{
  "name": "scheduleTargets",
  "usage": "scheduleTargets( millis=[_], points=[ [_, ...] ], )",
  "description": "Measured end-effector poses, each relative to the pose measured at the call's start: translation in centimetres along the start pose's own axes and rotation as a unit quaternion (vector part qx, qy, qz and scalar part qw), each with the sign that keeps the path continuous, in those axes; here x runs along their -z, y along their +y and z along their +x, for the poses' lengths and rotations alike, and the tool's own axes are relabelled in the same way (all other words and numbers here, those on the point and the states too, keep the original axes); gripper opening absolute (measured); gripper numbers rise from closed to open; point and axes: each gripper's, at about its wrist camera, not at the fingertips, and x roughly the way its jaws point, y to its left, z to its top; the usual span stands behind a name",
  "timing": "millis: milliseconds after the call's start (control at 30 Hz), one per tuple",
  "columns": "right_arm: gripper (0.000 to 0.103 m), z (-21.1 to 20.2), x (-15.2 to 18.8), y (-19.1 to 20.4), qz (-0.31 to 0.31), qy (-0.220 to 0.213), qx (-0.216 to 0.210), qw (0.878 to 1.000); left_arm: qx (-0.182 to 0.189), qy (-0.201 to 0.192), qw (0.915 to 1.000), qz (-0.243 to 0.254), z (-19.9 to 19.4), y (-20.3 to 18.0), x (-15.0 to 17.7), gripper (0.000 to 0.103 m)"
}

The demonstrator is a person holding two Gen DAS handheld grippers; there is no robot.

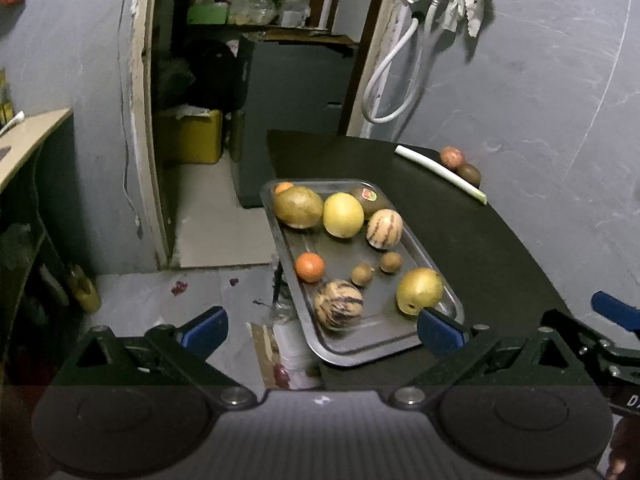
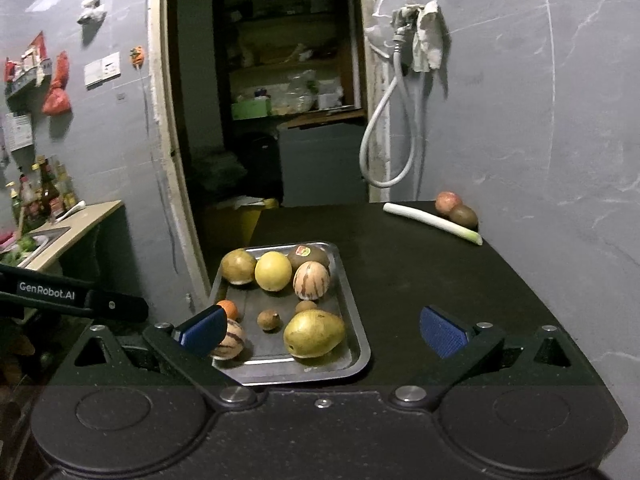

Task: Organize fruits

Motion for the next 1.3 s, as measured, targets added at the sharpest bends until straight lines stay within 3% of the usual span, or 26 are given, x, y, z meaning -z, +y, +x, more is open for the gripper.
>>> scheduleTargets(
  millis=[733, 1300],
  points=[
    [0.102, -0.9, 1.8, -5.4, -0.029, 0.019, -0.073, 0.997, -0.041, 0.014, 0.9975, -0.056, -1.5, -5.2, 5.8, 0.102],
    [0.102, -2.1, 3.4, -7.3, -0.02, 0.038, -0.085, 0.995, -0.058, 0.017, 0.9966, -0.055, -2.5, -7.3, 7.4, 0.102]
  ],
)
